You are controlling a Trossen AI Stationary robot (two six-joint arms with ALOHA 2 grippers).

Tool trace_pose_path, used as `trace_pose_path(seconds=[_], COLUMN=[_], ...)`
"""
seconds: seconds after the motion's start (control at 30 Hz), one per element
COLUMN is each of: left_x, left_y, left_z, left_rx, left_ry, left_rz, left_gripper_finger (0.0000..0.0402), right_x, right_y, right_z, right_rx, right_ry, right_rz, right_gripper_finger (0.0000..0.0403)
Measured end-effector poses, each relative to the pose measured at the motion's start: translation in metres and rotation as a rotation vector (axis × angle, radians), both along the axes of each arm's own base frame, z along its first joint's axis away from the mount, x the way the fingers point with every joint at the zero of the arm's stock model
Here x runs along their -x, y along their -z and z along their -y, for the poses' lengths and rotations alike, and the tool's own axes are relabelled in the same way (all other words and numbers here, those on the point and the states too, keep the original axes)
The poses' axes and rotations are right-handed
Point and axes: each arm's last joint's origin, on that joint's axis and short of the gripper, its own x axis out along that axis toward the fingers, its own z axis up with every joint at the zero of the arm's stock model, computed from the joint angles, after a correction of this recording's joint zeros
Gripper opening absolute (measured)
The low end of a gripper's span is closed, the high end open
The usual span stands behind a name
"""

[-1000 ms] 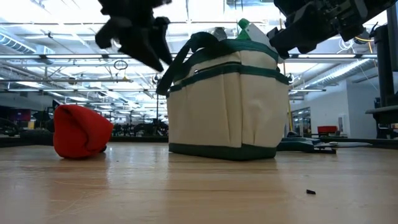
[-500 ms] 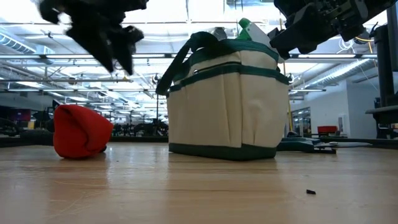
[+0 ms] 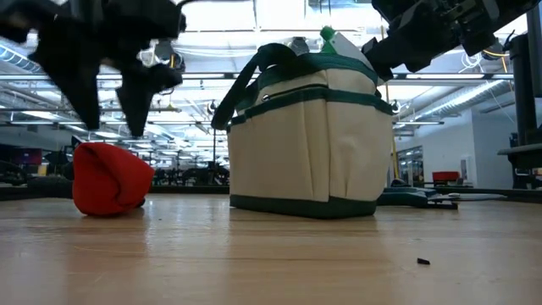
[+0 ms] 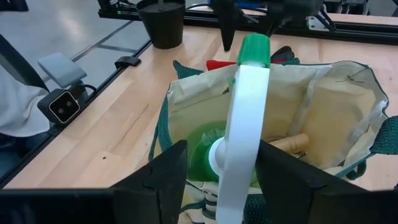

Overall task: Pick & Place Garden tools in Gardening bag
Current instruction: Put the red gloves into the light brown gardening bag

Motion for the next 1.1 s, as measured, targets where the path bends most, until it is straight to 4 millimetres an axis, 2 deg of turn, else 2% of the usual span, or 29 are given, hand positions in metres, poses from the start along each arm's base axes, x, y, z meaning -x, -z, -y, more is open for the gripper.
trace_pose_path(seconds=[0.2,0.4,0.53,0.87,1.1], left_x=[0.002,0.001,0.001,-0.002,-0.003], left_y=[0.033,0.048,0.049,0.046,0.015], left_z=[0.003,0.004,0.005,0.006,0.005], left_rx=[-0.022,-0.007,0.012,0.004,-0.022], left_ry=[0.016,0.029,0.041,0.129,0.131], left_rz=[-0.056,-0.084,-0.084,-0.045,0.067], left_gripper_finger=[0.0243,0.0241,0.0202,0.0022,0.0033], right_x=[0.0,0.0,0.0,0.0,0.0], right_y=[0.0,0.0,0.0,0.0,0.0], right_z=[0.0,0.0,0.0,0.0,0.0], right_rx=[0.001,0.002,0.002,0.006,0.007], right_ry=[-0.001,-0.001,-0.001,-0.003,-0.003], right_rz=[0.001,0.001,0.001,0.003,0.001], right_gripper_finger=[0.0187,0.0181,0.0179,0.0177,0.0175])
